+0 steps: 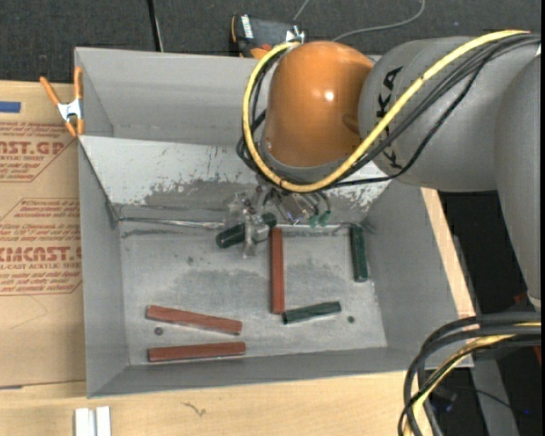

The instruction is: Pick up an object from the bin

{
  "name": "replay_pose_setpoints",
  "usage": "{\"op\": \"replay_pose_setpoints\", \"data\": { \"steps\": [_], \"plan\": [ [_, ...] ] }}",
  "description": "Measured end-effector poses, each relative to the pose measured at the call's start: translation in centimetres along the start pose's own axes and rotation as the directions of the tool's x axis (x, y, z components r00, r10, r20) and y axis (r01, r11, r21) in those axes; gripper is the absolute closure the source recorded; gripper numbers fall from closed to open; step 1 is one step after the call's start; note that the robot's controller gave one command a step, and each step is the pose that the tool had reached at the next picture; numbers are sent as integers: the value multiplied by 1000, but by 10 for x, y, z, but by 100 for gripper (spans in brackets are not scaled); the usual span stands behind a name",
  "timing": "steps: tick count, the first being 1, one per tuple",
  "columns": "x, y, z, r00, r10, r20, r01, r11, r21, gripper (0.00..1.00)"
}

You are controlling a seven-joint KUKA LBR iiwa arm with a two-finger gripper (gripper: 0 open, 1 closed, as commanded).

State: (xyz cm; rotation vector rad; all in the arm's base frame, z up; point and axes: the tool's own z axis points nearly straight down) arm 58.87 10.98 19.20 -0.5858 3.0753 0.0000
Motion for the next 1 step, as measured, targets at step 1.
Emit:
{"op": "replay_pose_setpoints", "data": {
  "steps": [1],
  "plan": [
    [17, 22, -145, 916, -400, -1, 400, 916, -2, 100]
  ]
}}
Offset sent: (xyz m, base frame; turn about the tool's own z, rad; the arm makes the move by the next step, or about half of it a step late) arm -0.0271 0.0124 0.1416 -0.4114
